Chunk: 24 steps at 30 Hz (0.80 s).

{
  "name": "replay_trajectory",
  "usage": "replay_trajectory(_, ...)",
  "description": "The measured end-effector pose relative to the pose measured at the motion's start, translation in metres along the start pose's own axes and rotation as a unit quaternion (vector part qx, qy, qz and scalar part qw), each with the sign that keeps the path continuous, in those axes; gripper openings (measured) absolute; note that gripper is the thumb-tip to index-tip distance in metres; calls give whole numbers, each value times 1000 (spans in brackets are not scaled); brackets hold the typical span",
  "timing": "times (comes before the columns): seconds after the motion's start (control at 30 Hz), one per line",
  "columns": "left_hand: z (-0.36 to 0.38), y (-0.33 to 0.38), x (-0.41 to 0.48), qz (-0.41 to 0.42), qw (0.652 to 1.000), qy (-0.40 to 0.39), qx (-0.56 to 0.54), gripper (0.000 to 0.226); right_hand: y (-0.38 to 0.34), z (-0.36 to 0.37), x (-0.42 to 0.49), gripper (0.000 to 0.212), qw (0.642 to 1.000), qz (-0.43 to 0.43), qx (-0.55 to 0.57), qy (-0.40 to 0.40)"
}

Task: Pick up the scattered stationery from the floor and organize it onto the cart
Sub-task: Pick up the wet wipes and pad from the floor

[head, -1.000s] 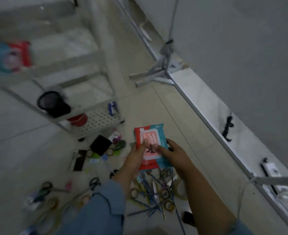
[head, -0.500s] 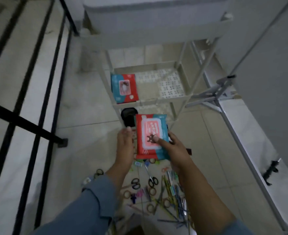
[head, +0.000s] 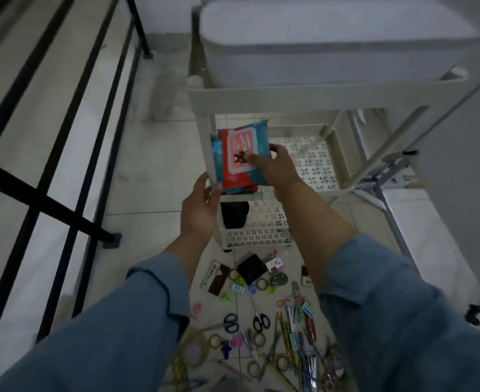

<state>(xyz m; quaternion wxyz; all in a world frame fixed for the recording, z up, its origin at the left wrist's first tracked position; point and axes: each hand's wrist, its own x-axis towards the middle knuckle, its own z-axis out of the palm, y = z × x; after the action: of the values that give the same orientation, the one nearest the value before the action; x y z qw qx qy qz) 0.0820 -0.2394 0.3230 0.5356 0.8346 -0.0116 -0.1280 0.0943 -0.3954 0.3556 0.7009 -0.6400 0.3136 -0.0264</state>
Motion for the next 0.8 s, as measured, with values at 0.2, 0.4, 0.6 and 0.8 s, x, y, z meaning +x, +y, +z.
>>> replay_trajectory(0.2,-7,-9,19,14,997,16,74,38,15,22,34,65,999,15,-42,-8)
replay_trajectory(0.4,-5,-9,17,13,997,23,78,40,31,22,48,57,956,23,-287,56)
replay_trajectory(0.6,-6,-8,18,17,995,22,99,41,40,16,43,71,961,-26,-274,4)
replay_trajectory(0.8,-4,-12,19,20,994,20,104,40,40,25,44,62,969,-55,-239,32)
